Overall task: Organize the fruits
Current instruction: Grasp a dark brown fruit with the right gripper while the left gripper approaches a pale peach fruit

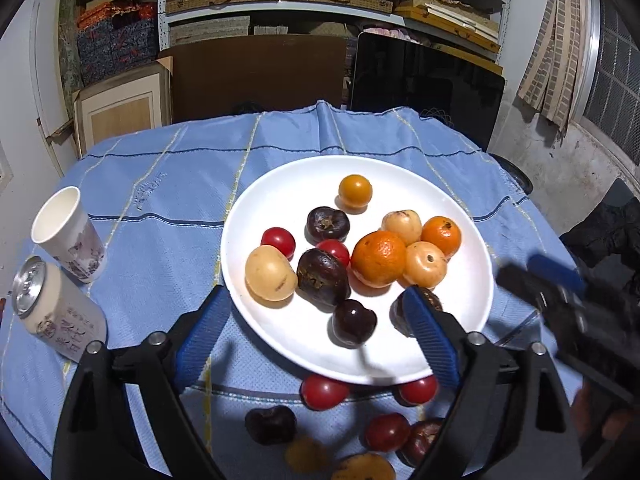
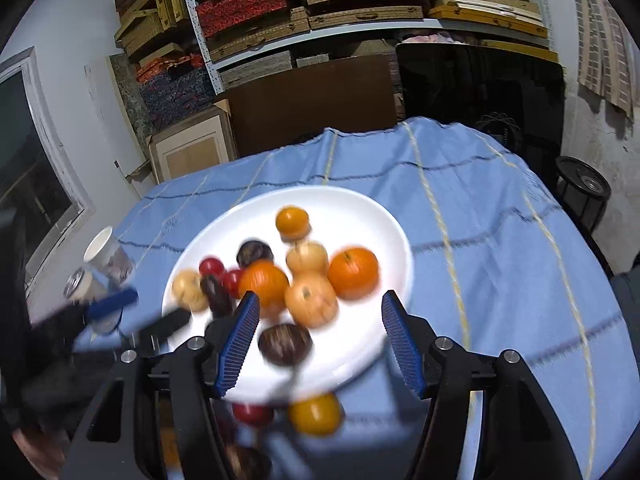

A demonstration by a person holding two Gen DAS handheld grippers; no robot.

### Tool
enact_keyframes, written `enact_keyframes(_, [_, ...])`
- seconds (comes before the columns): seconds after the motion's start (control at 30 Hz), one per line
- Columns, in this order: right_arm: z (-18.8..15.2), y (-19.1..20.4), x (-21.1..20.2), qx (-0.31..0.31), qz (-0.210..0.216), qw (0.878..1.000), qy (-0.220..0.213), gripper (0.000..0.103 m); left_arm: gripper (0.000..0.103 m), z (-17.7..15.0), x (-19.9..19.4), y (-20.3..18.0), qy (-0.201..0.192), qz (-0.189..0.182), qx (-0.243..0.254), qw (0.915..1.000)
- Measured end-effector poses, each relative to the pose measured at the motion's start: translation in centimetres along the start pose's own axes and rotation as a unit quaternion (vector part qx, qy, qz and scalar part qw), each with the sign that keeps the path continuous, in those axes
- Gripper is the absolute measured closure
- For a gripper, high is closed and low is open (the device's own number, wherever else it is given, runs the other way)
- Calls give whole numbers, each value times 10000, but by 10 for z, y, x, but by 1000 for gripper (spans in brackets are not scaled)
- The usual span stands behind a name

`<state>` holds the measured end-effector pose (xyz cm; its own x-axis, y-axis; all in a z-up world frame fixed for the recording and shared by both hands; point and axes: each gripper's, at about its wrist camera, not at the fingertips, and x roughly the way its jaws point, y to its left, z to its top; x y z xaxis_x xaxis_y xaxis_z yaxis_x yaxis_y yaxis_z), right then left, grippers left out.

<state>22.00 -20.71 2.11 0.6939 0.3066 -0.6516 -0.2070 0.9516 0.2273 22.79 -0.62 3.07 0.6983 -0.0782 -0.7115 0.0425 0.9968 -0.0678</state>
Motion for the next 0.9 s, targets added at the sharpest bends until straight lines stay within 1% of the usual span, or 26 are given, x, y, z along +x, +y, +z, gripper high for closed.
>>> enact_keyframes(0.07, [-14, -6, -15, 25, -39, 10000, 16, 39, 13, 0, -10, -2, -38, -122, -28, 9999])
enact_keyframes(0.13, [-32, -15, -33, 75, -126, 9999, 18, 38, 12, 0, -20, -5, -78, -185, -51, 9998])
enact_keyframes(0.2, [-47, -23, -45, 125, -179, 9997, 63, 38, 12, 0, -29, -10, -89, -118, -14, 9999])
enact_keyframes(0.3, [-64, -34, -55, 316, -64, 9992, 226, 38, 9, -7, -48, -15, -147, -26, 111, 9998])
enact_keyframes(0.33, [-68, -35, -56, 302, -80, 9992, 247, 37, 7, -11, -53, -15, -145, 23, 160, 9998])
enact_keyframes(0.4, [-74, -32, -58, 226, -146, 9994, 236, 36, 7, -22, -64, -14, -122, 160, 234, 9995])
enact_keyframes(0.47, [-79, -28, -59, 145, -110, 9996, 237, 36, 7, -36, -72, -6, -85, 288, 145, 9994])
enact_keyframes(0.53, [-83, -21, -61, 2, -21, 9998, 182, 36, 7, -49, -73, 1, 34, 315, 28, 9995])
enact_keyframes(0.67, [-90, -8, -58, -244, 110, 9992, 307, 36, 7, -80, -65, 11, 406, 355, -91, 9985])
enact_keyframes(0.73, [-94, -2, -56, -341, 146, 9986, 385, 36, 7, -89, -59, 13, 517, 327, -116, 9981])
enact_keyframes(0.8, [-99, 3, -55, -454, 206, 9977, 457, 36, 7, -90, -54, 15, 564, 286, -102, 9979])
enact_keyframes(0.9, [-104, 20, -50, -829, 312, 9944, 583, 36, 7, -91, -53, 21, 533, 232, -158, 9982])
